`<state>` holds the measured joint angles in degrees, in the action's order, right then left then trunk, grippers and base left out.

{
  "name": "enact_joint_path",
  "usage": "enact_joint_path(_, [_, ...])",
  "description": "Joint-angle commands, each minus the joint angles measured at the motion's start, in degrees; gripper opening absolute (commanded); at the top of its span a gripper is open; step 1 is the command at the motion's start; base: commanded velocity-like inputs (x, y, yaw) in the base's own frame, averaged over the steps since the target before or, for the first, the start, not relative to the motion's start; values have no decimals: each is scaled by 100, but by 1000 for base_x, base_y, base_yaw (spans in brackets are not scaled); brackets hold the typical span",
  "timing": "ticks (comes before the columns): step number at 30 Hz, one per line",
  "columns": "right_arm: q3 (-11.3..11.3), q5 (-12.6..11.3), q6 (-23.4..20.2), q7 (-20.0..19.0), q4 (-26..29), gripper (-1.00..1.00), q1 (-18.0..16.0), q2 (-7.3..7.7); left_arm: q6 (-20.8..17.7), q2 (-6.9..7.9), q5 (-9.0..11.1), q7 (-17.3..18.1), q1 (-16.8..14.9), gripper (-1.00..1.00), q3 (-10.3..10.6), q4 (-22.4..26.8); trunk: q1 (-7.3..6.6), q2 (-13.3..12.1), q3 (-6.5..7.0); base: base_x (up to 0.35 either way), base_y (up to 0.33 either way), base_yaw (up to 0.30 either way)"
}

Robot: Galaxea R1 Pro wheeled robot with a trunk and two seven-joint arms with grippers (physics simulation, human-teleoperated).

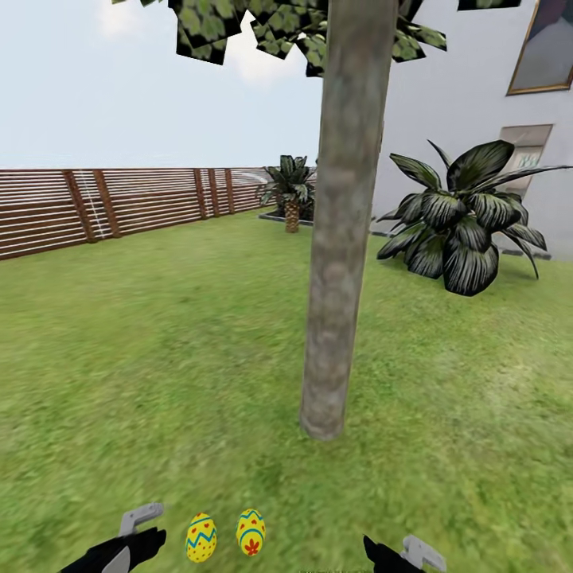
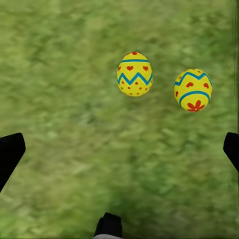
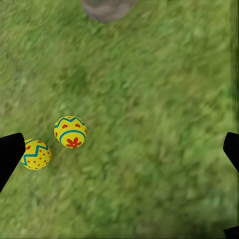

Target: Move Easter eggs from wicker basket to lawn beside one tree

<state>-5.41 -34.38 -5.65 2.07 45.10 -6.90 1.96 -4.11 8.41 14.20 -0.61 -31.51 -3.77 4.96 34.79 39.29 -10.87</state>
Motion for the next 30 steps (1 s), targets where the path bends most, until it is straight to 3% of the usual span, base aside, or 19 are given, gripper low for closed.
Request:
enact_joint_path(1, [-22,-43,-15,22,8,100,-4,6,-28,-2,18,-8,2,100,-36,14,0,7,-7,-170,0,-242])
enact_joint_path(8, [-22,-43,-15,22,8,100,-1,6,-12,-6,18,-9,4,100,-36,14,0,7,9,-172,0,-265])
enact_joint_path(23, [-29,-43,-15,24,0,100,-2,0,-5,-6,21,-17,5,100,-36,14,0,7,46,-9,0,-276])
enact_joint_path(30, [-24,-43,-15,25,-9,100,-2,-1,-18,-37,22,-18,5,100,-36,15,-154,-274,190,0,0,-277])
